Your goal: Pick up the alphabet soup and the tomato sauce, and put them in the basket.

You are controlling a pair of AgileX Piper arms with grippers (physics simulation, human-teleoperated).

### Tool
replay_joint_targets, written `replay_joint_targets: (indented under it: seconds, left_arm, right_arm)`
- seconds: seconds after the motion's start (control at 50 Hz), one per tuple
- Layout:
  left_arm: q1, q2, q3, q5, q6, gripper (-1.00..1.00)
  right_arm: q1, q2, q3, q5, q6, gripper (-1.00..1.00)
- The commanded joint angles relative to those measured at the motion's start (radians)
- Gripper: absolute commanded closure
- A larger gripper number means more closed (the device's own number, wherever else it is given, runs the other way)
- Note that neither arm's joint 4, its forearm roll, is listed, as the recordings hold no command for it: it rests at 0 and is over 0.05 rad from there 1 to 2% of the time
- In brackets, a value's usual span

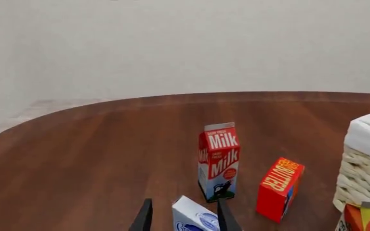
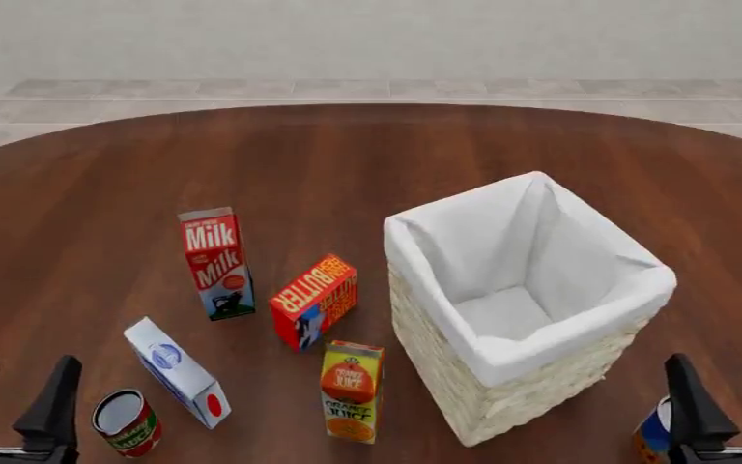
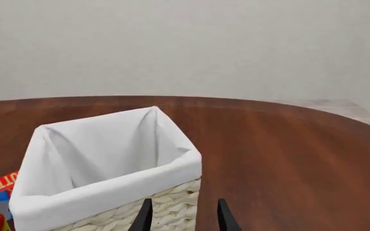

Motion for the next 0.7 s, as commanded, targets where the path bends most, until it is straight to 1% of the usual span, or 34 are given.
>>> replay_joint_targets:
  seconds: [0.02, 0.04, 0.08, 0.16, 0.2, 0.22, 0.24, 0.26, 0.28, 0.3, 0.32, 0.38, 0.46, 0.5, 0.52, 0.56, 0.58, 0.6, 0.62, 0.64, 0.68, 0.7]
  left_arm:
    - [0.001, 0.001, -0.019, 0.011, 0.018, -1.00]
    - [0.001, 0.019, -0.025, 0.005, 0.016, -1.00]
    - [0.002, 0.041, -0.038, 0.004, -0.023, -1.00]
    - [-0.003, 0.029, -0.062, 0.028, -0.017, -1.00]
    - [-0.016, 0.013, -0.094, 0.063, -0.039, -1.00]
    - [-0.020, 0.005, -0.111, 0.081, -0.032, -1.00]
    - [-0.025, -0.004, -0.148, 0.116, -0.034, -1.00]
    - [-0.025, -0.005, -0.149, 0.118, -0.034, -1.00]
    - [-0.029, -0.017, -0.185, 0.151, -0.053, -1.00]
    - [-0.029, -0.017, -0.185, 0.153, -0.053, -1.00]
    - [-0.035, -0.019, -0.203, 0.164, -0.041, -1.00]
    - [-0.043, -0.020, -0.257, 0.209, -0.039, -1.00]
    - [-0.046, -0.017, -0.319, 0.277, -0.062, -1.00]
    - [-0.067, -0.003, -0.355, 0.315, -0.046, -1.00]
    - [-0.088, 0.012, -0.382, 0.347, -0.061, -1.00]
    - [-0.120, 0.029, -0.435, 0.405, -0.006, -1.00]
    - [-0.120, 0.029, -0.435, 0.406, -0.006, -1.00]
    - [-0.118, 0.043, -0.460, 0.429, 0.006, -1.00]
    - [-0.118, 0.046, -0.475, 0.440, -0.010, -1.00]
    - [-0.111, 0.053, -0.501, 0.459, 0.005, -1.00]
    - [-0.101, 0.062, -0.510, 0.467, 0.006, -1.00]
    - [-0.087, 0.064, -0.541, 0.497, 0.042, -1.00]
  right_arm:
    - [-0.002, -0.005, 0.000, 0.004, 0.002, -1.00]
    - [-0.003, -0.006, 0.000, 0.004, 0.003, -1.00]
    - [-0.003, -0.005, 0.000, 0.005, 0.003, -1.00]
    - [-0.003, -0.004, 0.000, 0.005, 0.002, -1.00]
    - [-0.004, -0.005, -0.001, 0.006, 0.004, -1.00]
    - [-0.005, -0.006, -0.002, 0.006, 0.005, -1.00]
    - [-0.007, -0.007, -0.003, 0.008, 0.004, -1.00]
    - [-0.007, -0.007, -0.003, 0.008, 0.004, -1.00]
    - [-0.007, -0.006, -0.004, 0.008, 0.004, -1.00]
    - [-0.007, -0.006, -0.004, 0.008, 0.004, -1.00]
    - [-0.006, -0.007, -0.005, 0.010, 0.003, -1.00]
    - [-0.004, -0.005, -0.005, 0.010, 0.003, -1.00]
    - [-0.002, -0.005, -0.003, 0.010, 0.006, -1.00]
    - [-0.006, -0.007, -0.006, 0.010, 0.012, -1.00]
    - [-0.009, -0.007, -0.007, 0.009, 0.018, -1.00]
    - [-0.010, -0.008, -0.008, 0.008, 0.026, -1.00]
    - [-0.010, -0.008, -0.008, 0.008, 0.026, -1.00]
    - [-0.011, -0.008, -0.010, 0.008, 0.029, -1.00]
    - [-0.010, -0.008, -0.010, 0.008, 0.029, -1.00]
    - [-0.010, -0.008, -0.011, 0.009, 0.030, -1.00]
    - [-0.010, -0.008, -0.010, 0.008, 0.030, -1.00]
    - [-0.008, -0.008, -0.011, 0.008, 0.031, -1.00]
